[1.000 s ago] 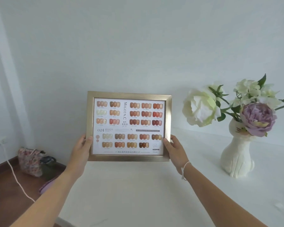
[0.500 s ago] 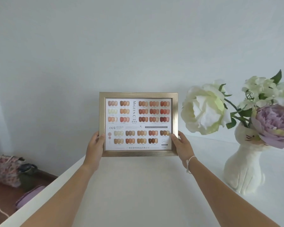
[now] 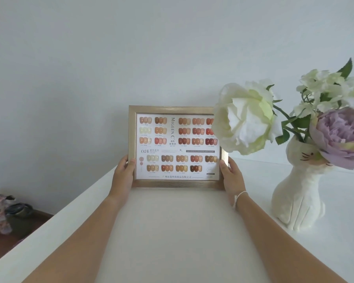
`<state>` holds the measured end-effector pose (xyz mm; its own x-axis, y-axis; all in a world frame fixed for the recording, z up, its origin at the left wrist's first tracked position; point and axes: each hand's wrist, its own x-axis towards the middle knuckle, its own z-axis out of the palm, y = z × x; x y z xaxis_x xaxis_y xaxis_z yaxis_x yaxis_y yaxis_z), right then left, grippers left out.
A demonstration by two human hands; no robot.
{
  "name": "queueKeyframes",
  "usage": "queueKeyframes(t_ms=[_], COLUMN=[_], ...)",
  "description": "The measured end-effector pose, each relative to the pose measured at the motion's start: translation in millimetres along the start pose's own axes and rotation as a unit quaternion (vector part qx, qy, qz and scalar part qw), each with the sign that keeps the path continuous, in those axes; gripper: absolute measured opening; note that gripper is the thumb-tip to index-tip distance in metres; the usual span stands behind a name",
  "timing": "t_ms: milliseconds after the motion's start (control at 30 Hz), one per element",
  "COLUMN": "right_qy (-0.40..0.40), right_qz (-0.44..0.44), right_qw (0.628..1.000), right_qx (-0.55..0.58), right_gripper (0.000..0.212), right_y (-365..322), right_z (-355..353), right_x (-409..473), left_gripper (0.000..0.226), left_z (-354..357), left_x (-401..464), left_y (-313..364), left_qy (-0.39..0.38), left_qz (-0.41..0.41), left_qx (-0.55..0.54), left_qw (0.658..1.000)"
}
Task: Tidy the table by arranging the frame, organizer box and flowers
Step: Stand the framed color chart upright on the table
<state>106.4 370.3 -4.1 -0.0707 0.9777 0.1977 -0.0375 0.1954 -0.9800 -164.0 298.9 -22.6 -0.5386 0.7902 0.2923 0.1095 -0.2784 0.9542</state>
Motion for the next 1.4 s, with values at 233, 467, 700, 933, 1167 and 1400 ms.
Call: queueKeyframes(t_ms=[233,467,700,933,1167,1400], right_qy=[0.006,0.001,0.022,0.036,0.091,0.122], right_qz=[-0.016,-0.029,-0.031,-0.036,-0.045,-0.054], right_qw=[1.0,0.999,0.998,0.995,0.989,0.981], right_qx=[-0.012,-0.023,-0.058,-0.081,-0.106,-0.143], right_gripper=[0.018,0.012,0.021,0.033,0.038,0.039], right_y=[6,7,14,18,18,14], right_z=[-4,-5,-5,-5,-7,-19], right_x=[3,1,3,5,-3,-32], left_gripper=[0.025,0.023,0.02,0.016,0.024,0.041], left_z=[2,0,2,3,5,-4], left_x=[5,5,3,0,-12,-37], left_y=[-8,-10,-8,-6,-2,5], left_qy=[-0.005,-0.016,-0.01,-0.003,0.046,0.071], left_qz=[-0.009,-0.015,-0.016,-0.025,-0.015,-0.022], left_qx=[-0.007,-0.002,0.005,0.025,0.077,0.115], left_qw=[1.0,1.0,1.0,0.999,0.996,0.99])
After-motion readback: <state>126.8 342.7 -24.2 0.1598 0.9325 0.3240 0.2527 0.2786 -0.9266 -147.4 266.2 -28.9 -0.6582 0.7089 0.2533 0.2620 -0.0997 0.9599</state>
